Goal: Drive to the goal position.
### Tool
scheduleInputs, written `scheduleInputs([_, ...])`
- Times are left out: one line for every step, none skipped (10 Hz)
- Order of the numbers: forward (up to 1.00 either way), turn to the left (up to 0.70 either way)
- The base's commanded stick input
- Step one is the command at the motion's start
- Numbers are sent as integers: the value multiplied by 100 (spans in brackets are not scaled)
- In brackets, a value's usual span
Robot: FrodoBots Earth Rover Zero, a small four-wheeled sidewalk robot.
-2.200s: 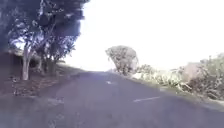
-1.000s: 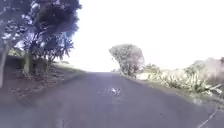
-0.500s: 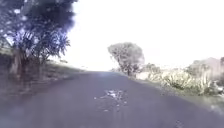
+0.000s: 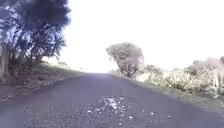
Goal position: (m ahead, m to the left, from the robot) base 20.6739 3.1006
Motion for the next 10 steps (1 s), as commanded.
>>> scheduleInputs([100,0])
scheduleInputs([100,0])
scheduleInputs([100,13])
scheduleInputs([100,27])
scheduleInputs([100,27])
scheduleInputs([100,14])
scheduleInputs([100,0])
scheduleInputs([100,0])
scheduleInputs([100,0])
scheduleInputs([100,0])
